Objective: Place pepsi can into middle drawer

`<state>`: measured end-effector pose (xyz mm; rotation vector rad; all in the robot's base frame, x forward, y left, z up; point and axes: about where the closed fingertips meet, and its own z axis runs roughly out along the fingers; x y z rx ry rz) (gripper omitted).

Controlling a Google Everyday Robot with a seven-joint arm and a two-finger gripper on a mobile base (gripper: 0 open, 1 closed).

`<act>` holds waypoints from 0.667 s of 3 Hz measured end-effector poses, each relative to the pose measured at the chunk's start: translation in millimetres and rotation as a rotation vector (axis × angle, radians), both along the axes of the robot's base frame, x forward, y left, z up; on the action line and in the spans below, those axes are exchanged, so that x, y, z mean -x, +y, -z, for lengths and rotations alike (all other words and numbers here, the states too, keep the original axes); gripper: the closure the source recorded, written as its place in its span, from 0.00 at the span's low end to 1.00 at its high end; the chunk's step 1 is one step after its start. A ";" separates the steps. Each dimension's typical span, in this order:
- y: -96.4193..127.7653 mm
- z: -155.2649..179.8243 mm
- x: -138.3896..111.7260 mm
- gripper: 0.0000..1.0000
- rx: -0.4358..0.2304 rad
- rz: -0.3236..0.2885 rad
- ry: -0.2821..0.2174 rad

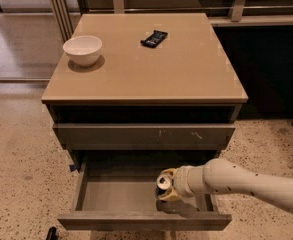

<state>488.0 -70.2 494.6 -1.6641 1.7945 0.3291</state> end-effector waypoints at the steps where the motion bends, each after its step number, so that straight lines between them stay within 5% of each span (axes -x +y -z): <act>1: 6.6 31.2 -12.0 1.00 -0.001 -0.011 0.008; 2: 13.2 58.6 -27.2 1.00 -0.005 -0.018 0.019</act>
Offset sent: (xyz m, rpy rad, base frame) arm 0.0390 0.0155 -0.0781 0.0049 0.0250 0.0180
